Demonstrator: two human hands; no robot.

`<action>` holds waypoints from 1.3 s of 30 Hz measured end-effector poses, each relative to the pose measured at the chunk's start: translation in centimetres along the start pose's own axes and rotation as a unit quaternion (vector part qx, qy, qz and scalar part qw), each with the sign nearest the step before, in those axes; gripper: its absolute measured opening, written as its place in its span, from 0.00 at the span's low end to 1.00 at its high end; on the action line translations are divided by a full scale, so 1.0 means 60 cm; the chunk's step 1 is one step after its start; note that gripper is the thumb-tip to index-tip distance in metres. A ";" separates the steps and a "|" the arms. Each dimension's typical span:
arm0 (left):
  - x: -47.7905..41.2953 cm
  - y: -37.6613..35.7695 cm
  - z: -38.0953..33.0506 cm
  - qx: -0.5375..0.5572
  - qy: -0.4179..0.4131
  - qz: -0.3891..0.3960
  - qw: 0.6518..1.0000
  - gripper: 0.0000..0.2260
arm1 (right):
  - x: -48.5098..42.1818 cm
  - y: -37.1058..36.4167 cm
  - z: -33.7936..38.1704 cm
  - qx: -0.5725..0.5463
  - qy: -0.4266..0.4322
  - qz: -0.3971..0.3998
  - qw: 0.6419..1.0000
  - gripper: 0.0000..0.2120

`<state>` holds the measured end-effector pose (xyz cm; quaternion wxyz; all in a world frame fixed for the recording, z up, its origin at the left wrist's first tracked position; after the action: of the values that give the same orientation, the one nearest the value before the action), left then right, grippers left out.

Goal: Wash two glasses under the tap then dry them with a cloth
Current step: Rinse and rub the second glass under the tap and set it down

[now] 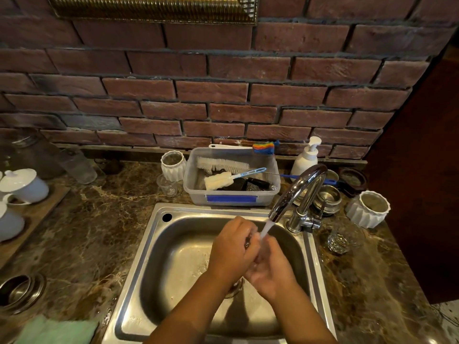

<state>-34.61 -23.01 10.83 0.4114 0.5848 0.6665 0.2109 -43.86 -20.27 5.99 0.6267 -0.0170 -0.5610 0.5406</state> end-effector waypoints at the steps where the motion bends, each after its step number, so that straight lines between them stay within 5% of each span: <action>1: -0.001 -0.001 0.000 -0.015 -0.024 0.009 1.000 0.15 | -0.001 0.002 0.000 -0.017 -0.019 0.012 1.000 0.17; 4: -0.002 -0.002 0.012 0.064 0.026 0.026 0.997 0.12 | -0.008 0.002 0.012 0.038 0.008 0.022 0.999 0.17; 6: 0.002 -0.017 0.023 0.191 0.162 0.048 0.967 0.09 | -0.009 0.000 0.031 0.193 0.111 -0.012 0.975 0.15; 7: 0.006 -0.027 0.029 0.255 0.251 0.066 0.932 0.09 | -0.005 -0.008 0.044 0.301 0.183 -0.019 0.936 0.14; 9: 0.023 -0.041 0.040 0.372 0.427 0.112 0.816 0.09 | 0.012 -0.033 0.060 0.518 0.322 0.008 0.792 0.14; 11: 0.044 -0.043 0.040 0.469 0.528 0.158 0.690 0.10 | 0.032 -0.058 0.052 0.703 0.395 0.064 0.588 0.15; 12: 0.049 -0.042 0.041 0.498 0.540 0.173 0.656 0.10 | 0.039 -0.066 0.045 0.755 0.406 0.088 0.508 0.18; 13: 0.051 -0.041 0.043 0.513 0.540 0.177 0.644 0.09 | 0.039 -0.069 0.041 0.774 0.407 0.105 0.474 0.22; 14: 0.050 -0.042 0.046 0.517 0.537 0.170 0.645 0.09 | 0.039 -0.073 0.041 0.769 0.402 0.116 0.483 0.24; 16: 0.043 -0.048 0.055 0.485 0.517 0.125 0.694 0.09 | 0.032 -0.068 0.046 0.724 0.377 0.113 0.567 0.23; 20: 0.008 -0.028 0.061 0.314 0.332 0.026 0.889 0.09 | 0.005 -0.048 0.050 0.477 0.290 0.048 0.828 0.18; 22: 0.000 -0.008 0.046 0.223 0.211 0.001 0.952 0.08 | -0.008 -0.024 0.037 0.264 0.168 -0.001 0.950 0.15; 23: -0.002 0.000 0.033 0.168 0.148 -0.002 0.975 0.06 | -0.010 -0.015 0.028 0.165 0.102 -0.012 0.981 0.15; 26: -0.005 0.008 0.007 0.049 0.026 0.007 0.998 0.10 | -0.004 -0.007 0.013 0.064 -0.003 0.020 0.998 0.19; 30: -0.001 0.000 0.022 0.146 0.104 0.014 0.984 0.07 | -0.008 -0.011 0.032 0.186 0.076 -0.003 0.980 0.15; 33: 0.003 -0.027 0.042 0.283 0.310 0.070 0.905 0.09 | -0.009 -0.027 0.058 0.406 0.216 -0.017 0.888 0.14; 34: 0.009 -0.035 0.047 0.321 0.391 0.104 0.856 0.08 | -0.006 -0.035 0.060 0.489 0.262 0.001 0.832 0.14; 37: 0.040 -0.042 0.051 0.443 0.532 0.189 0.697 0.09 | 0.020 -0.062 0.048 0.709 0.381 0.084 0.587 0.21; 39: 0.053 -0.041 0.052 0.495 0.553 0.208 0.638 0.10 | 0.031 -0.072 0.039 0.770 0.403 0.101 0.484 0.26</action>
<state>-33.56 -21.18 6.21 -0.4391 0.5984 0.6353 0.2135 -43.08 -22.13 10.84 0.4883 0.1993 0.3989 0.7502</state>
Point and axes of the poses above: each hand's wrist, its own x-axis away from the middle knuckle, its own y-axis out of the back of the hand, z = x × y, the point moved 6 cm from there along -x, towards the middle knuckle, and after that the axes turned 7 degrees about -x, right-handed, at the moved point
